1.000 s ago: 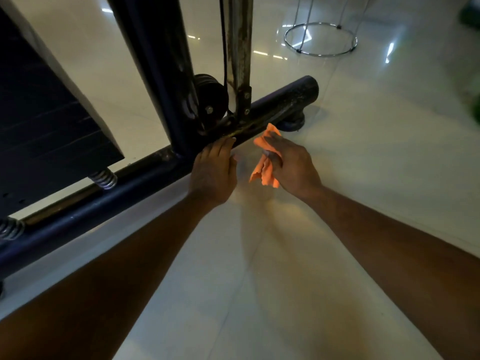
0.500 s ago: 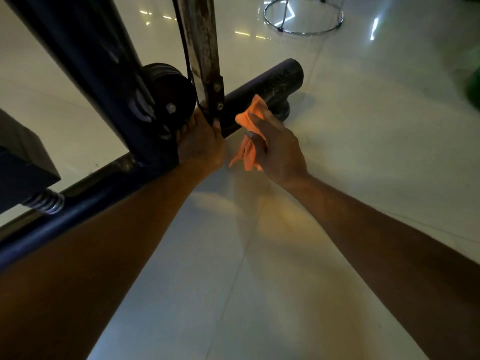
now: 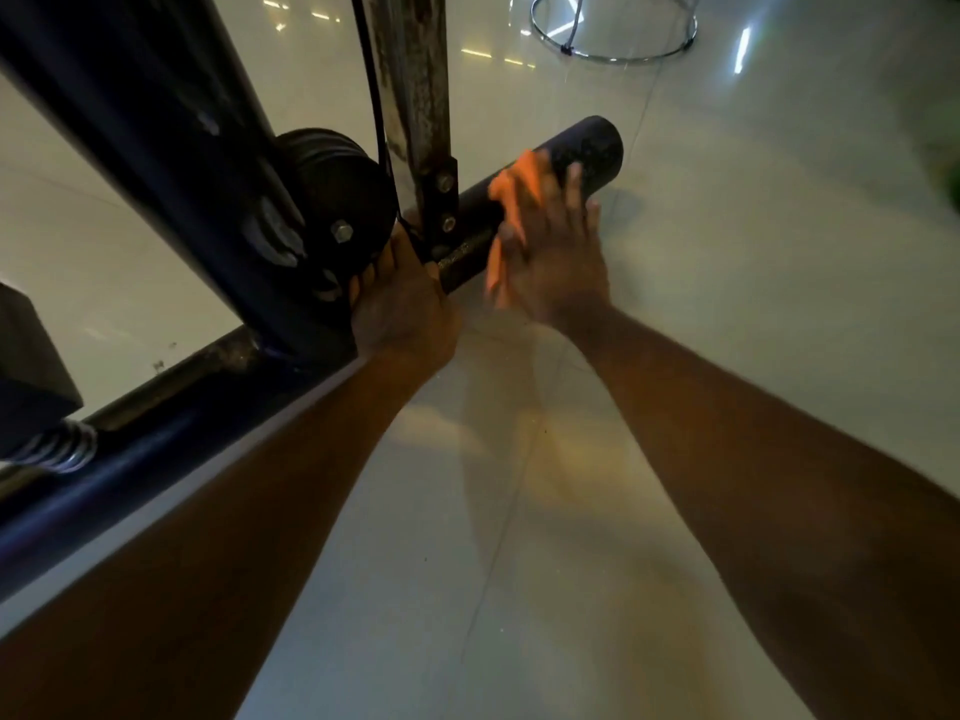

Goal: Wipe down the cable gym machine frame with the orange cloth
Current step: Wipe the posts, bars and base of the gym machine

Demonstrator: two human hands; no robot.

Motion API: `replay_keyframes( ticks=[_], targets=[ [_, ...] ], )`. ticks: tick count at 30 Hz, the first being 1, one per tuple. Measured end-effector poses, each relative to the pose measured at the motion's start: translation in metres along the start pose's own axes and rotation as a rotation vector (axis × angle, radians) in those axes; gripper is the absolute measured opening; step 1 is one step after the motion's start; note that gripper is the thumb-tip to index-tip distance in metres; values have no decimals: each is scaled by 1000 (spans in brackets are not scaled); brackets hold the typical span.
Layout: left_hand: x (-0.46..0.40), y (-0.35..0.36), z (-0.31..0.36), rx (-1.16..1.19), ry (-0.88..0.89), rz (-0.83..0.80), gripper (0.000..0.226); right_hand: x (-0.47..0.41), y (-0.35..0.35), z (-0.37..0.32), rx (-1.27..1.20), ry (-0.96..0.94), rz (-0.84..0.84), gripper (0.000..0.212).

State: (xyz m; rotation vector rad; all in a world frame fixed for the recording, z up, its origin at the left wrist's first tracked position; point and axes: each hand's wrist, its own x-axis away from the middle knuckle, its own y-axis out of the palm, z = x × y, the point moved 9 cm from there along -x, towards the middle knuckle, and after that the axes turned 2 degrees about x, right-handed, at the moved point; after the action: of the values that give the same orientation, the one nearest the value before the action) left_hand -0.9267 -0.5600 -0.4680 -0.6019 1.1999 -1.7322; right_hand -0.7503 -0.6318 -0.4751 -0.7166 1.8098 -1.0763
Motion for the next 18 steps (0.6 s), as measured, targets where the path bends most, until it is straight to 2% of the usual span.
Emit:
replay_keyframes(
  ticks=[2, 5, 8, 11, 15, 18],
  targets=[
    [1, 3, 0, -34, 8, 44, 67, -7, -1, -5, -85, 43, -2, 65],
    [4, 3, 4, -98, 11, 110, 68, 10, 7, -56, -150, -139, -31, 61],
    [6, 3, 5, -119, 20, 201, 70, 13, 4, -51, -126, -257, -36, 59],
    [6, 2, 4, -112, 37, 311, 69, -5, 1, -21, -77, -199, -27, 57],
    [5, 5, 4, -107, 22, 303, 71, -4, 1, -22, -158, -18, 9, 54],
    [4, 2, 6, -108, 9, 299, 70, 6, 1, -41, -173, -87, -97, 56]
  ],
)
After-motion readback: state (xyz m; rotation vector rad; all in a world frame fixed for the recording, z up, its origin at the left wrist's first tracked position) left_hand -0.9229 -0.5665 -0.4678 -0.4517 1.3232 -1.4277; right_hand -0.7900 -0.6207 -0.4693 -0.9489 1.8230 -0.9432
